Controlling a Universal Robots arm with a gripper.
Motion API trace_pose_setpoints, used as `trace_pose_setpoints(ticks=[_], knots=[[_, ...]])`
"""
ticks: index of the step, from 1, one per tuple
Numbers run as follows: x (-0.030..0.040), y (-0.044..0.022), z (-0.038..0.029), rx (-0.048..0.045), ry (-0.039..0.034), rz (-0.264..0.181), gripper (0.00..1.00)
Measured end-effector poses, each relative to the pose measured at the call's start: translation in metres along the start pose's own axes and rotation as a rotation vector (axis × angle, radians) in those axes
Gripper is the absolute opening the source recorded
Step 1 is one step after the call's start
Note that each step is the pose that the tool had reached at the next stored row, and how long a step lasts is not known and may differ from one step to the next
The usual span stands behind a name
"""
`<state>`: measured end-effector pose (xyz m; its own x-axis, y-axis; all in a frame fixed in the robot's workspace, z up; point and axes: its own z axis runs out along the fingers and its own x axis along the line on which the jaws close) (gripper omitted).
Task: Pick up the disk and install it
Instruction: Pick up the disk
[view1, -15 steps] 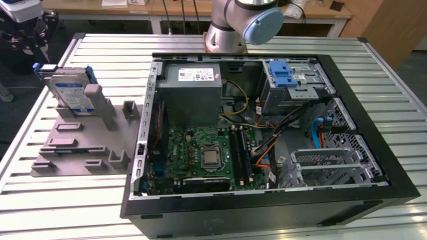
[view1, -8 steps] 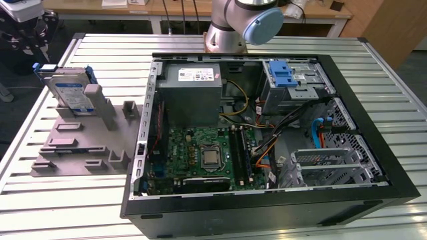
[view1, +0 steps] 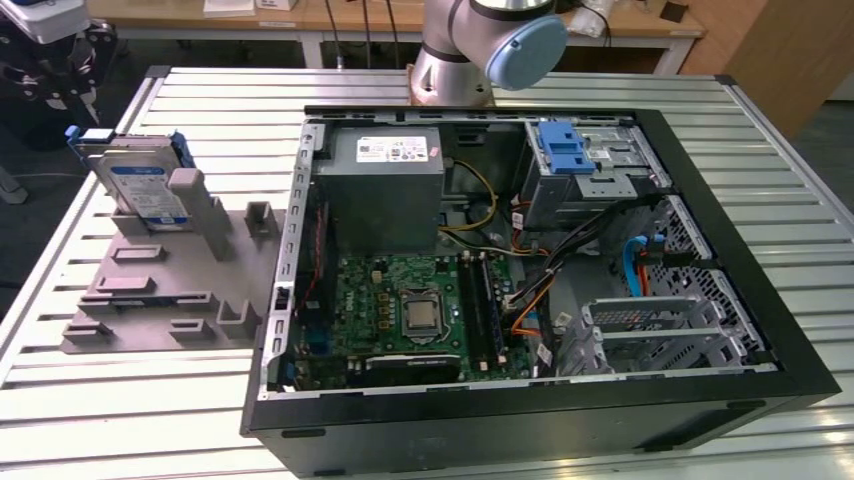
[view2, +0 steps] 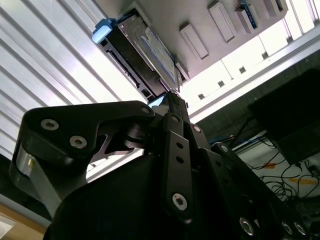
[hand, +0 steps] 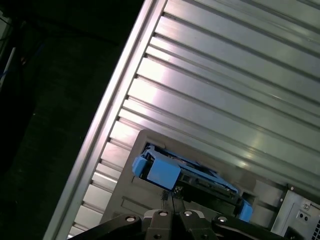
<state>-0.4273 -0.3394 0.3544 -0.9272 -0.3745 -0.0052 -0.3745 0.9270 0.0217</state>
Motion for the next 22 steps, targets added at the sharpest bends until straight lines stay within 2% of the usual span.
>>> trace_pose_setpoints(ticks=[22], knots=[[0.0000,0.0000,0.0000,-0.0002,0.0010,-0.048,0.11]])
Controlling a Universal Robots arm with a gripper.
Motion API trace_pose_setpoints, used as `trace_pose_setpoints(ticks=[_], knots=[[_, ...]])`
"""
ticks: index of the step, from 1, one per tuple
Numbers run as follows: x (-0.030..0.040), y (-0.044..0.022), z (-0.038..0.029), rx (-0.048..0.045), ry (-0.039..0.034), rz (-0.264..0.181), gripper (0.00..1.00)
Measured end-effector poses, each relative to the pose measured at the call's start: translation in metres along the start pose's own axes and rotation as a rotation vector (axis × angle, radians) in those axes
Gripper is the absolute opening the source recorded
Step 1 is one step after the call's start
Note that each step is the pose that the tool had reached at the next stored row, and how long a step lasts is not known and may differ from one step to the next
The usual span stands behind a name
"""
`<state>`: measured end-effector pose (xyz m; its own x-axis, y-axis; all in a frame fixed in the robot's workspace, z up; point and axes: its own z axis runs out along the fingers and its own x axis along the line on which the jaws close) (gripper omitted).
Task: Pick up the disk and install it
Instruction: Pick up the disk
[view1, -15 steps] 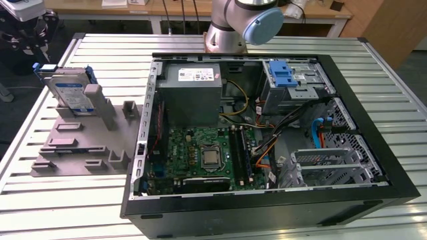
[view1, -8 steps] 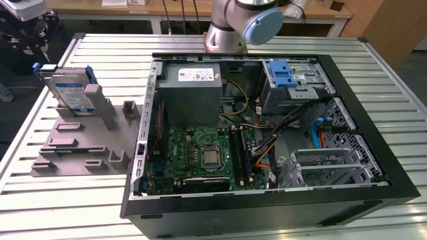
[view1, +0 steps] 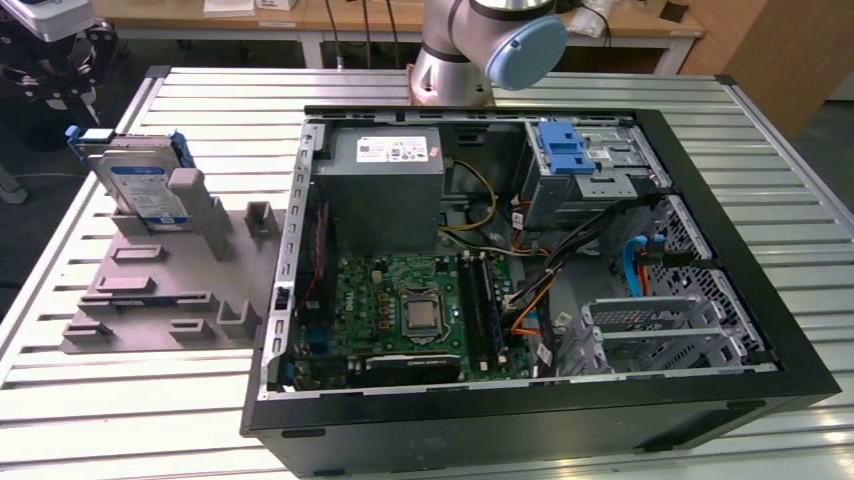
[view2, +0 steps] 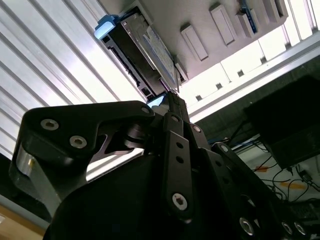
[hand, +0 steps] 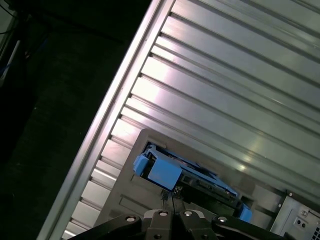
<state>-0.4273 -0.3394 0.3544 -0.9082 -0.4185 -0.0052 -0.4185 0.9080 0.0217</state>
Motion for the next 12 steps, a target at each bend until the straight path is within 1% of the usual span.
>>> trace_pose_setpoints(ticks=[12], knots=[[0.0000,0.0000,0.0000,-0.0001,0.0005,-0.024,0.11]])
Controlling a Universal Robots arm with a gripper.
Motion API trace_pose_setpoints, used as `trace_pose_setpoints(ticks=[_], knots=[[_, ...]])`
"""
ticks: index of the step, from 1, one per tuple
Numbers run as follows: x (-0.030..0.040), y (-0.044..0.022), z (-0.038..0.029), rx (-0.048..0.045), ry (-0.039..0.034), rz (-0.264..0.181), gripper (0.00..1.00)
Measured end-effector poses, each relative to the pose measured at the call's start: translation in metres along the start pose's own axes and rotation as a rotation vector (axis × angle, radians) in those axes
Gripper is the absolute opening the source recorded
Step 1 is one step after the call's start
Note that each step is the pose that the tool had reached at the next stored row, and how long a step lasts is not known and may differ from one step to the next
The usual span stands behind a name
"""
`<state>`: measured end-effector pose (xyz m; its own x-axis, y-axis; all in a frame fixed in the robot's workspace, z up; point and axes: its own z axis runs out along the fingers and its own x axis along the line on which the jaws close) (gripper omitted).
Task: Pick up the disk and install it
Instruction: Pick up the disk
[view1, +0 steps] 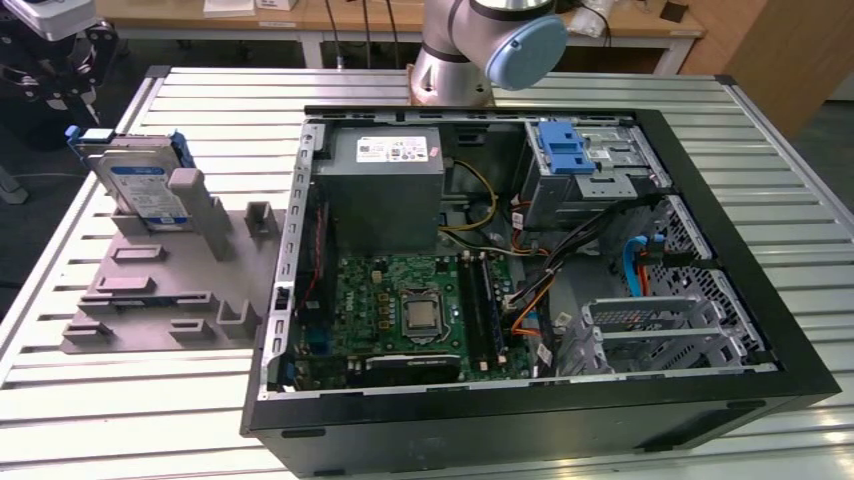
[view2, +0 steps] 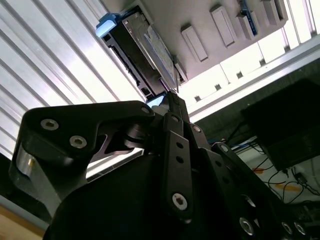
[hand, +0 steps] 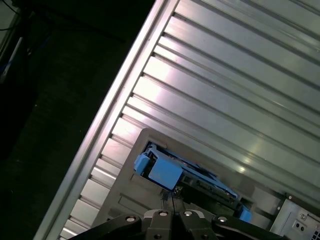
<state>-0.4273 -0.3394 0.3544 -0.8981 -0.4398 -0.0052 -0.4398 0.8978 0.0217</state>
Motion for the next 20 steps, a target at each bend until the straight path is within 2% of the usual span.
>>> trace_pose_setpoints(ticks=[20], knots=[[0.0000,0.0000,0.0000,-0.0002,0.0008,-0.036,0.11]])
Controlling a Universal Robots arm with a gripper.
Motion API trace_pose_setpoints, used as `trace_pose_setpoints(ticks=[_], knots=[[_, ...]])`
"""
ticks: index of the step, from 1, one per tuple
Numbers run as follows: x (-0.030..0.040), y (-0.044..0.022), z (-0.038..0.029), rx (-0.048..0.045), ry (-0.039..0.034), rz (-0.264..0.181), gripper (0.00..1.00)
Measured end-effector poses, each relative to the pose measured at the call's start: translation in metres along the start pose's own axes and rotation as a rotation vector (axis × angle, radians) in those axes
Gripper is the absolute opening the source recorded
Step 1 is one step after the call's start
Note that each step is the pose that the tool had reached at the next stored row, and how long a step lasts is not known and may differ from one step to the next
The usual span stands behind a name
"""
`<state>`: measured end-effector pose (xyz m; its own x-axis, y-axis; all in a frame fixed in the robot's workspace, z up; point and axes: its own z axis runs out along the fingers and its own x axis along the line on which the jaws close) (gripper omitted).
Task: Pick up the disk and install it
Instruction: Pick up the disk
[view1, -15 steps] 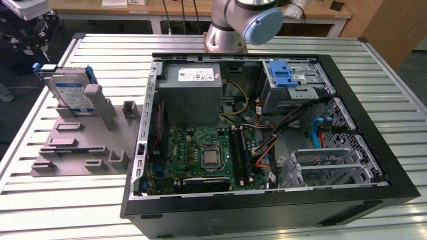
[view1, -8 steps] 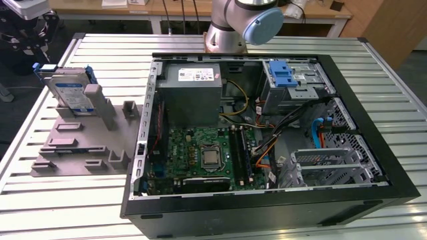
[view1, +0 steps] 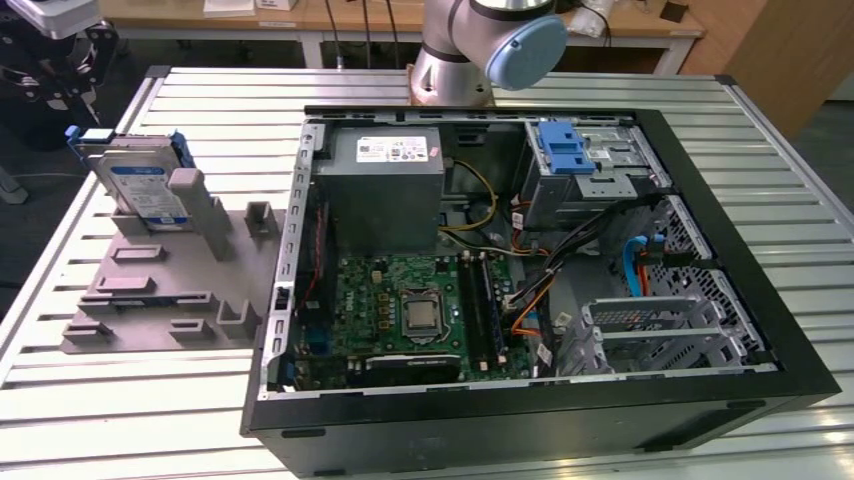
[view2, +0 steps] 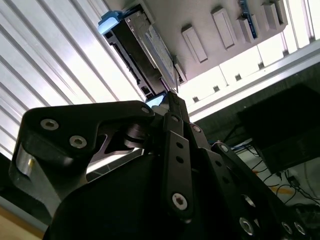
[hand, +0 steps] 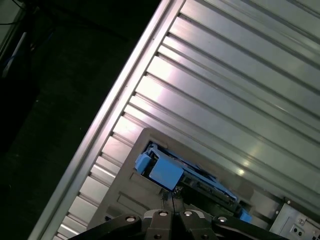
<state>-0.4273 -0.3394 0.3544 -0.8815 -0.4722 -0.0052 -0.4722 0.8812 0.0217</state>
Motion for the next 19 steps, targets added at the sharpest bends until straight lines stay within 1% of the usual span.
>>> trace_pose_setpoints(ticks=[19], knots=[[0.0000,0.0000,0.0000,-0.0002,0.0010,-0.048,0.11]])
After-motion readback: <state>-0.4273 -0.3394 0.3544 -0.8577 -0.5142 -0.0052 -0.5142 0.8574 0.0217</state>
